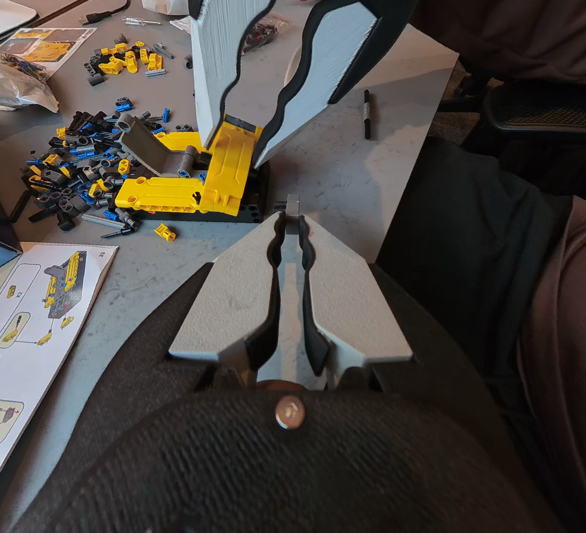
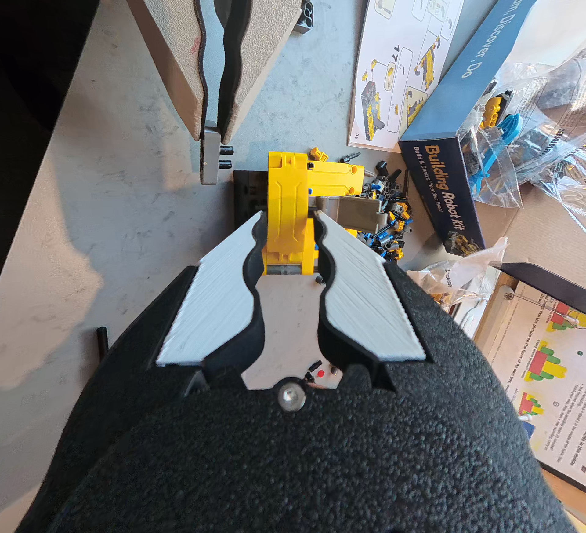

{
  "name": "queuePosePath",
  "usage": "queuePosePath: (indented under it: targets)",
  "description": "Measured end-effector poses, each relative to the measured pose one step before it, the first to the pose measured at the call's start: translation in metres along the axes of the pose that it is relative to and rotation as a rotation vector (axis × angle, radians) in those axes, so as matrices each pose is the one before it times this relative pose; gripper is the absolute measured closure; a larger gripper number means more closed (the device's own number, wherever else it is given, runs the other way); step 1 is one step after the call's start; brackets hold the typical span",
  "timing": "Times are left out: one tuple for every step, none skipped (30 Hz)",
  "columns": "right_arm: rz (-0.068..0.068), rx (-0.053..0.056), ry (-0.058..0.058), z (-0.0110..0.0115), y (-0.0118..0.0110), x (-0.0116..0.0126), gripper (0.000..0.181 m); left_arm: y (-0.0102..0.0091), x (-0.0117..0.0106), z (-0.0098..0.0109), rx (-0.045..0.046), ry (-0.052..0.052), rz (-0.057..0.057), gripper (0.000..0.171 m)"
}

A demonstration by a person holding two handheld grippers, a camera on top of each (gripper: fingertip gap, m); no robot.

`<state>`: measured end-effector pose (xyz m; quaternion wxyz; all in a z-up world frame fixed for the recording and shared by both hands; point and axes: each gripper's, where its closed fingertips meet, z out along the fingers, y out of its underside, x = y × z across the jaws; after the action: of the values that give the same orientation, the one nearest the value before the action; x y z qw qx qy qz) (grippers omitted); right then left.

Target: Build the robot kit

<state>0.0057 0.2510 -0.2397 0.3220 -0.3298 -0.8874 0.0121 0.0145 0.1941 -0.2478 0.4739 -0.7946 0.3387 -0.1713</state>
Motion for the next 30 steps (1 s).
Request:
queuePosePath:
  targets:
    - [0.0038, 0.0009, 0.0001, -0.00038, 0.00018, 0.00032, 0.152, -0.00004, -0.00011, -0.00003, 0.00054, -0.0012, 0.0001, 0.167]
    - [0.0031, -0.0011, -0.0007, -0.00014, 0.00049, 0.00009, 0.151, 0.00006, -0.00008, -0.00008, -0.00022, -0.001, 0.0001, 0.167]
    - [0.0026, -0.0014, -0.0002, -0.00018, 0.00047, 0.00014, 0.15, 0.0, -0.00014, 0.00004, -0.00027, -0.0015, 0.0001, 0.167]
    - [0.0026, -0.0002, -0.0008, -0.00004, 0.00024, -0.00006, 0.15, -0.00007, -0.00029, -0.00006, 0.00096, -0.0029, 0.0003, 0.167]
    - [0.0015, 0.0004, -0.0014, 0.00001, 0.00016, -0.00023, 0.15, -0.00007, -0.00011, -0.00002, 0.00069, -0.0018, 0.0009, 0.167]
    - [0.001, 0.0003, -0.0005, -0.00012, 0.00029, -0.00002, 0.15, 0.0, 0.00002, 0.00003, -0.00029, -0.0009, 0.001, 0.167]
    - [0.0021, 0.0004, -0.0007, -0.0004, 0.00025, -0.00001, 0.15, -0.00004, -0.00023, -0.00008, 0.00076, -0.0024, 0.0006, 0.167]
    - [0.0035, 0.0015, -0.0018, -0.00028, 0.00004, -0.00003, 0.15, -0.00008, -0.00009, -0.00002, 0.00079, -0.0018, 0.0007, 0.167]
    - [0.0028, 0.0022, -0.0013, -0.00036, -0.00002, -0.00008, 0.15, -0.00004, -0.00004, 0.00006, -0.00001, -0.0005, 0.0006, 0.167]
    - [0.0017, 0.0021, -0.0001, -0.00055, 0.00016, 0.00016, 0.15, -0.00004, -0.00013, -0.00003, 0.00048, -0.0014, 0.0, 0.167]
    - [0.0022, 0.0017, 0.0005, -0.00065, 0.00018, 0.00026, 0.149, -0.00014, -0.00025, -0.00011, 0.00087, -0.0017, 0.0001, 0.167]
    - [0.0045, 0.0038, -0.0003, -0.00079, -0.00005, 0.00034, 0.149, -0.00003, -0.00003, -0.00008, 0.00068, -0.0009, 0.0006, 0.167]
    - [0.006, 0.0066, -0.0019, -0.00062, -0.00025, 0.00008, 0.149, 0.0001, 0.00011, 0.00012, -0.00063, 0.0, 0.0005, 0.167]
    - [0.0057, 0.0072, -0.003, -0.00035, -0.00027, -0.00003, 0.149, 0.00034, -0.00002, 0.00014, -0.00193, -0.0006, 0.0003, 0.167]
    - [0.0051, 0.0036, -0.0036, 0.00024, 0.00014, -0.00035, 0.149, 0.00017, -0.00012, 0.00017, -0.00166, -0.0015, 0.0009, 0.167]
    - [0.0024, -0.0023, -0.0026, 0.00076, 0.00091, -0.00034, 0.149, 0.00031, 0.0002, 0.00022, -0.00234, -0.0002, 0.002, 0.167]
    - [-0.0005, -0.0044, -0.0032, 0.00097, 0.00082, -0.00082, 0.15, 0.00038, 0.00022, 0.00027, -0.00225, -0.0009, 0.0025, 0.167]
    - [0.0007, -0.002, -0.0065, 0.0012, 0.00013, -0.00127, 0.15, 0.00023, 0.00008, 0.00016, -0.00133, -0.0016, 0.0029, 0.167]
    - [0.0054, 0.0015, -0.0075, 0.00116, -0.00064, -0.00119, 0.153, 0.00028, 0.00036, 0.00021, -0.00227, -0.0003, 0.0036, 0.167]
    - [0.0123, 0.0074, -0.0078, 0.00091, -0.0013, -0.0005, 0.154, 0.00057, 0.00048, 0.00029, -0.0034, 0.0002, 0.0041, 0.167]
    - [0.0224, 0.0065, -0.0114, 0.00084, -0.00063, -0.00038, 0.156, 0.00036, 0.00038, 0.00023, -0.00243, -0.0014, 0.0053, 0.167]
    - [0.0265, 0.0038, -0.01, 0.00019, 0.00016, 0.00015, 0.157, 0.00023, 0.00069, 0.00017, -0.00122, -0.0009, 0.0078, 0.167]
    - [0.0213, 0.0051, -0.0183, -0.00066, 0.00027, -0.00147, 0.157, 0.00029, 0.0013, 0.00009, -0.00089, 0.0011, 0.0114, 0.167]
    - [0.0119, 0.0039, -0.017, -0.00139, 0.0006, -0.00201, 0.157, 0.00004, 0.00133, -0.00007, 0.00055, -0.0008, 0.0139, 0.167]
    - [0.012, 0.0044, -0.0226, -0.00194, 0.00048, -0.0034, 0.157, 0.00022, 0.00129, -0.00007, 0.00137, -0.0031, 0.0154, 0.167]
    - [0.0147, 0.0109, -0.0182, -0.00253, -0.00072, -0.00267, 0.157, 0.00069, 0.00187, 0.00005, -0.00143, -0.0003, 0.0165, 0.167]
    - [0.0146, 0.0211, -0.0167, -0.00314, -0.00247, -0.00244, 0.157, 0.00161, 0.00267, 0.00055, -0.0062, 0.0044, 0.0176, 0.167]
    - [0.0145, 0.0279, -0.0202, -0.00347, -0.00356, -0.00282, 0.157, 0.00221, 0.00264, 0.0009, -0.00932, 0.0037, 0.0186, 0.167]
    - [0.0145, 0.0248, -0.0213, -0.0028, -0.00317, -0.00277, 0.157, 0.00257, 0.00235, 0.00113, -0.01084, 0.0002, 0.0188, 0.167]
    - [0.0121, 0.0145, -0.0177, -0.00146, -0.00193, -0.002, 0.157, 0.00253, 0.00156, 0.0012, -0.01329, -0.005, 0.0204, 0.167]
